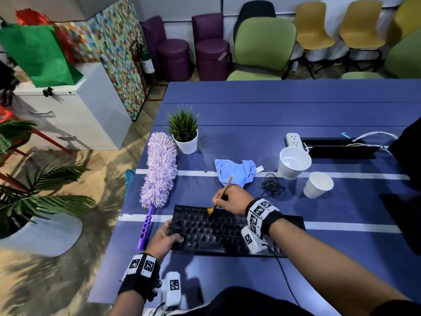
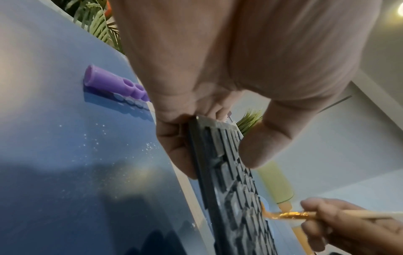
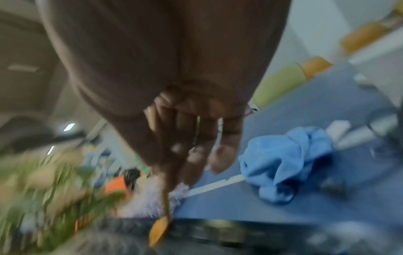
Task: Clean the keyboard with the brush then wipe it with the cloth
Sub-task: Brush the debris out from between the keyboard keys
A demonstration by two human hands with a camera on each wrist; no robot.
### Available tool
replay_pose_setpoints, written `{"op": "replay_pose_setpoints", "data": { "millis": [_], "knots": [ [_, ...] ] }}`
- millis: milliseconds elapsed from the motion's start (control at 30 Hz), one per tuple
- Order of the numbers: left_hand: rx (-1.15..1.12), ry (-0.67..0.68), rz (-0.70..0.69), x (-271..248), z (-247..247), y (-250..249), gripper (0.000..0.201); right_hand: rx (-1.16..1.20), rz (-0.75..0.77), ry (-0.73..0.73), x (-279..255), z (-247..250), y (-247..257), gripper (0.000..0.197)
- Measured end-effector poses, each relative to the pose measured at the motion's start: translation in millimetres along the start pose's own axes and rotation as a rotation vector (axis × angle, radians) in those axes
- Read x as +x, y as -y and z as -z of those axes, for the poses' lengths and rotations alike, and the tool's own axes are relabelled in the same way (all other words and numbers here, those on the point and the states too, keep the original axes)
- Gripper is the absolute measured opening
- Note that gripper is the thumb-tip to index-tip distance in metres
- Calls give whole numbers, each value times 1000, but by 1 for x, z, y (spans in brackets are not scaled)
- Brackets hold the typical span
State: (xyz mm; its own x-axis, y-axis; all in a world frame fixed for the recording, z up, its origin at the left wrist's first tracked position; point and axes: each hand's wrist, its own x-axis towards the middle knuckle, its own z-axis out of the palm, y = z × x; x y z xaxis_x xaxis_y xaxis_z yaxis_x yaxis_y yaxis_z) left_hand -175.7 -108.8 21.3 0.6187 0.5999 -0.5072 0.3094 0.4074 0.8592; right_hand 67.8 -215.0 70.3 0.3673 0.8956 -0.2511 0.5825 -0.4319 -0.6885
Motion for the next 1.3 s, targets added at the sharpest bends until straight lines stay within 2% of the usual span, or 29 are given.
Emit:
{"op": "replay_pose_setpoints", "data": {
  "millis": [100, 200, 300, 367, 433, 533, 633, 733, 800, 867, 967, 1100, 1233, 1300],
  "knots": [
    [-1, -5, 14, 0, 2, 4, 67, -8, -61, -101, -8, 5, -12, 18],
    [-17, -12, 24, -1, 2, 6, 61, 22, -44, -19, -16, 5, -18, 18],
    [-18, -11, 27, -2, 0, 8, 61, -53, -72, -94, -24, 7, -26, 20],
    [-19, -17, 23, -4, 0, 9, 61, 21, -82, -76, -27, 8, -28, 17],
    [-16, -20, 24, -6, -1, 8, 58, -18, -77, -63, -31, 6, -27, 16],
    [-13, -24, 27, -9, -3, 5, 57, -45, -100, -134, -34, 7, -30, 17],
    [-7, -29, 37, -9, -2, 4, 57, -32, -97, -46, -36, 4, -28, 17],
    [-2, -38, 50, -10, -2, 4, 56, -143, -144, -145, -40, 3, -32, 23],
    [-1, -43, 63, -10, -3, 3, 56, -67, -133, -151, -40, 4, -34, 20],
    [1, -44, 68, -9, -2, 4, 57, -41, -135, -92, -44, 6, -30, 17],
    [2, -58, 88, -8, -2, 4, 55, -171, -197, -172, -50, 12, -34, 22],
    [25, -75, 97, -6, -1, 5, 51, -55, -197, -45, -48, 13, -35, 16],
    [80, -87, 112, -2, -1, 5, 40, -35, -235, -166, -46, 20, -35, 17],
    [89, -97, 122, 0, 1, 6, 37, 51, -223, -49, -46, 19, -34, 17]
  ]
}}
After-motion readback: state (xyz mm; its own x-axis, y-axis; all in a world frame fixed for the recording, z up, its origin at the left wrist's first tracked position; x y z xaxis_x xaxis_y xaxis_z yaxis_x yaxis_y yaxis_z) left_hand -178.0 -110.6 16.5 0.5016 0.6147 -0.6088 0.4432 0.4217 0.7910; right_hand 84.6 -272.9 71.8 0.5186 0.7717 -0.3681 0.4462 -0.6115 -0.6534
